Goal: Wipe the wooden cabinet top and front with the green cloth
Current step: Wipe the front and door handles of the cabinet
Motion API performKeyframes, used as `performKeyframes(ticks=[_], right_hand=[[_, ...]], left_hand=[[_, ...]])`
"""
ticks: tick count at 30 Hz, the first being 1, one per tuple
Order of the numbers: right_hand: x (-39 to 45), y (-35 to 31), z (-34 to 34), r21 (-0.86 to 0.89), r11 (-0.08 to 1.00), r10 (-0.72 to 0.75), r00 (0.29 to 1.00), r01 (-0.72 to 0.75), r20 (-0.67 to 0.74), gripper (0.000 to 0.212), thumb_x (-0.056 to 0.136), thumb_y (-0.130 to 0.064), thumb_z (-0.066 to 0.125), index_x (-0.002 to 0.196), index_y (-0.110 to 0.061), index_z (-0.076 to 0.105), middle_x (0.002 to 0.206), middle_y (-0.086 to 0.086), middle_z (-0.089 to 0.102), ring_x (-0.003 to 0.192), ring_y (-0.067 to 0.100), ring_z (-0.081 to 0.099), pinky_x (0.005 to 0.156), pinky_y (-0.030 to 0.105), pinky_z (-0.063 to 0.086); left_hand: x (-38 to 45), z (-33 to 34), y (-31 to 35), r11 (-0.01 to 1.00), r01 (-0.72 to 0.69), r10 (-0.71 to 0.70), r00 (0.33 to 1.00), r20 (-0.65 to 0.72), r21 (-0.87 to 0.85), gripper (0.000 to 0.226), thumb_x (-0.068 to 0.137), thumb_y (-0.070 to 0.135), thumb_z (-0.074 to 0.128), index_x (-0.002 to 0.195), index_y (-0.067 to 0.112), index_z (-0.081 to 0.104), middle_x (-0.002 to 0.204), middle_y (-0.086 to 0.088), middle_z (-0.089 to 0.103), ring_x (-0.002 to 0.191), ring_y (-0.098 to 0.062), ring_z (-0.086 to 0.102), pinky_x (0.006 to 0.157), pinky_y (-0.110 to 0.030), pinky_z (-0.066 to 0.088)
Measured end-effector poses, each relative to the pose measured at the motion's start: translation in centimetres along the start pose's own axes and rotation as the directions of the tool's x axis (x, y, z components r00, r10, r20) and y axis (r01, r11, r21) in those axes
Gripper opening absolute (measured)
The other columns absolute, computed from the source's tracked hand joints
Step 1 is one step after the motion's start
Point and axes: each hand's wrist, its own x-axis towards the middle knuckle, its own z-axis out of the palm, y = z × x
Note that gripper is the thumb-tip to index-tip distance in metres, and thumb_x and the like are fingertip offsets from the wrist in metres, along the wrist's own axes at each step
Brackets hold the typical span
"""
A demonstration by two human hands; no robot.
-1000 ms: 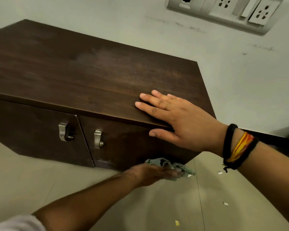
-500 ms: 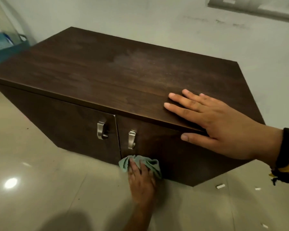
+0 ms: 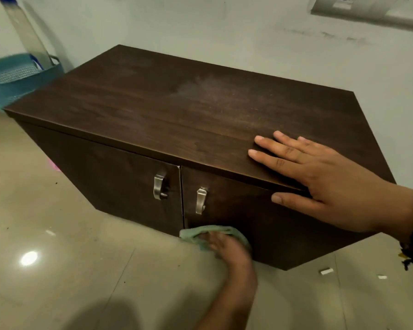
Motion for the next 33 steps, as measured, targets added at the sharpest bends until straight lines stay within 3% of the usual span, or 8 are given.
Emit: performKeyframes(ticks=[4, 7, 14, 18, 23, 26, 28, 33], right_hand=[[0.2, -0.2, -0.1, 0.000, 1.000, 0.006, 1.000, -0.006, 0.017, 0.069, 0.093, -0.070, 0.025, 0.152, -0.055, -0.008, 0.164, -0.025, -0.009, 0.152, 0.004, -0.011, 0.125, 0.043, 0.009], [0.0, -0.1, 0.0, 0.010, 1.000, -0.006, 1.000, 0.006, 0.020, 0.068, 0.093, -0.071, 0.023, 0.152, -0.055, -0.009, 0.164, -0.026, -0.010, 0.152, 0.003, -0.012, 0.125, 0.044, 0.008], [0.1, -0.1, -0.1, 0.043, 0.999, 0.011, 1.000, -0.012, 0.011, 0.062, 0.095, -0.071, 0.013, 0.152, -0.056, -0.005, 0.164, -0.027, -0.008, 0.152, 0.002, -0.011, 0.125, 0.042, 0.007], [0.5, -1.3, 0.3, -0.048, 0.998, 0.052, 0.999, -0.052, 0.006, 0.066, 0.094, -0.070, 0.013, 0.152, -0.053, -0.013, 0.166, -0.020, -0.010, 0.153, 0.008, -0.011, 0.125, 0.040, 0.005], [2.4, -3.4, 0.7, -0.115, 0.989, 0.082, 0.995, -0.087, -0.048, 0.071, 0.094, -0.065, 0.013, 0.155, -0.042, -0.017, 0.167, -0.009, -0.013, 0.153, 0.014, -0.013, 0.121, 0.031, -0.003], [2.5, -3.3, 0.4, -0.113, 0.989, 0.086, 0.995, -0.092, -0.054, 0.071, 0.094, -0.065, 0.014, 0.154, -0.042, -0.017, 0.166, -0.011, -0.014, 0.153, 0.013, -0.014, 0.121, 0.031, -0.002], [2.5, -3.2, 0.5, -0.117, 0.989, 0.085, 0.995, -0.090, -0.045, 0.071, 0.095, -0.066, 0.014, 0.154, -0.043, -0.017, 0.167, -0.011, -0.013, 0.153, 0.012, -0.013, 0.122, 0.032, 0.000], [2.6, -3.7, 0.9, -0.166, 0.975, 0.135, 0.987, -0.148, -0.086, 0.072, 0.095, -0.067, 0.016, 0.158, -0.040, -0.004, 0.168, -0.007, 0.003, 0.154, 0.017, 0.005, 0.122, 0.038, 0.013]], left_hand=[[-3.4, -3.8, 6.8, 0.891, 0.218, -0.139, 0.966, 0.218, -0.399, 0.056, 0.110, 0.017, 0.028, 0.157, 0.013, -0.002, 0.162, -0.006, -0.011, 0.149, -0.014, -0.012, 0.120, -0.014, 0.001], [-4.5, -4.9, 10.2, 0.932, 0.019, 0.031, 0.991, 0.132, -0.362, 0.064, 0.104, 0.048, 0.020, 0.151, 0.039, -0.022, 0.164, -0.002, -0.018, 0.146, 0.000, -0.025, 0.117, -0.016, -0.010], [-2.5, -6.3, 12.8, 0.776, -0.550, 0.546, 0.831, -0.108, -0.308, 0.061, 0.106, 0.038, 0.021, 0.159, 0.013, 0.008, 0.164, -0.021, -0.010, 0.153, -0.038, -0.001, 0.123, -0.048, 0.007], [-0.9, -3.8, 7.7, 0.765, -0.636, 0.629, 0.771, -0.100, -0.095, 0.061, 0.107, 0.042, 0.021, 0.159, 0.023, -0.002, 0.163, -0.022, 0.002, 0.151, -0.038, 0.006, 0.123, -0.044, 0.007], [-1.8, -2.7, 2.4, 0.987, -0.023, 0.053, 0.980, 0.190, -0.157, 0.076, 0.094, 0.071, 0.001, 0.156, 0.026, -0.002, 0.163, -0.027, 0.010, 0.149, -0.040, 0.015, 0.120, -0.040, 0.013], [3.3, -3.6, 2.4, 0.801, 0.427, -0.382, 0.904, 0.192, -0.419, 0.074, 0.103, 0.056, 0.017, 0.158, 0.006, 0.013, 0.165, -0.021, 0.012, 0.150, -0.039, 0.020, 0.119, -0.041, 0.017], [7.9, -4.6, 2.1, 0.654, 0.508, -0.534, 0.835, 0.133, -0.561, 0.058, 0.109, 0.034, 0.026, 0.157, 0.004, 0.015, 0.165, -0.019, 0.015, 0.150, -0.036, 0.021, 0.117, -0.034, 0.015], [15.6, -7.9, 1.4, 0.752, 0.355, -0.443, 0.896, -0.026, -0.555, 0.058, 0.109, 0.042, 0.018, 0.161, 0.020, 0.004, 0.167, -0.015, -0.001, 0.154, -0.034, -0.001, 0.122, -0.044, 0.003]])
